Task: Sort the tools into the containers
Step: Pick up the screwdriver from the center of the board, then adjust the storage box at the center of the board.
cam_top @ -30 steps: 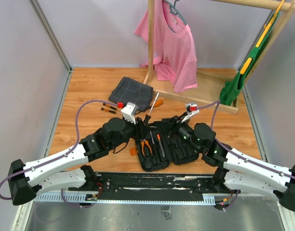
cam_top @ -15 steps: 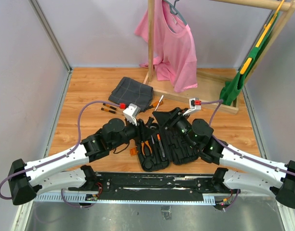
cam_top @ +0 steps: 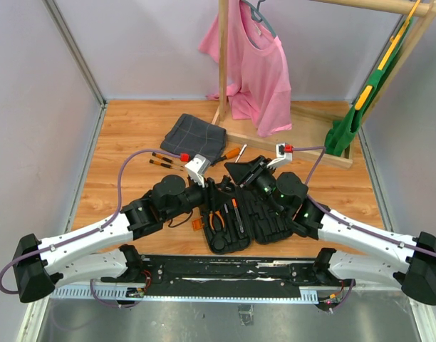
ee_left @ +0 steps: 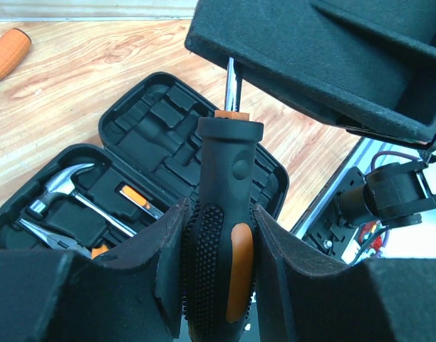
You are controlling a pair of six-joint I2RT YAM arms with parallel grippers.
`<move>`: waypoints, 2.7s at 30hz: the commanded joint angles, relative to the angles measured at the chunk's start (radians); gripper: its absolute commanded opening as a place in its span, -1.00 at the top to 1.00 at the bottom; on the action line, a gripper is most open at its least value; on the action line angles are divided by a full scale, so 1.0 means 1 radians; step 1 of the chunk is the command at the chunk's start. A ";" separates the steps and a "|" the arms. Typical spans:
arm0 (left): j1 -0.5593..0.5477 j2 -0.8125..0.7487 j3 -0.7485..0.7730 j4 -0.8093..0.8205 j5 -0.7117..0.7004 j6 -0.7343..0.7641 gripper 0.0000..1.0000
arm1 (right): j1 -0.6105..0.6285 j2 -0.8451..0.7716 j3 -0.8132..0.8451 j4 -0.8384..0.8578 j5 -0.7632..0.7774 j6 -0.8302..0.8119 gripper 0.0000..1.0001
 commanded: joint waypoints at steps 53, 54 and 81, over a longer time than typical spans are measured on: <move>0.201 0.093 -0.102 -0.245 -0.197 -0.222 -0.26 | -0.071 -0.293 -0.061 -0.833 0.319 -0.348 0.89; 0.214 0.101 -0.114 -0.244 -0.186 -0.234 -0.24 | -0.073 -0.293 -0.063 -0.831 0.320 -0.347 0.89; 0.277 0.280 -0.181 -0.074 -0.050 -0.266 0.51 | -0.081 -0.313 -0.095 -0.835 0.284 -0.286 0.89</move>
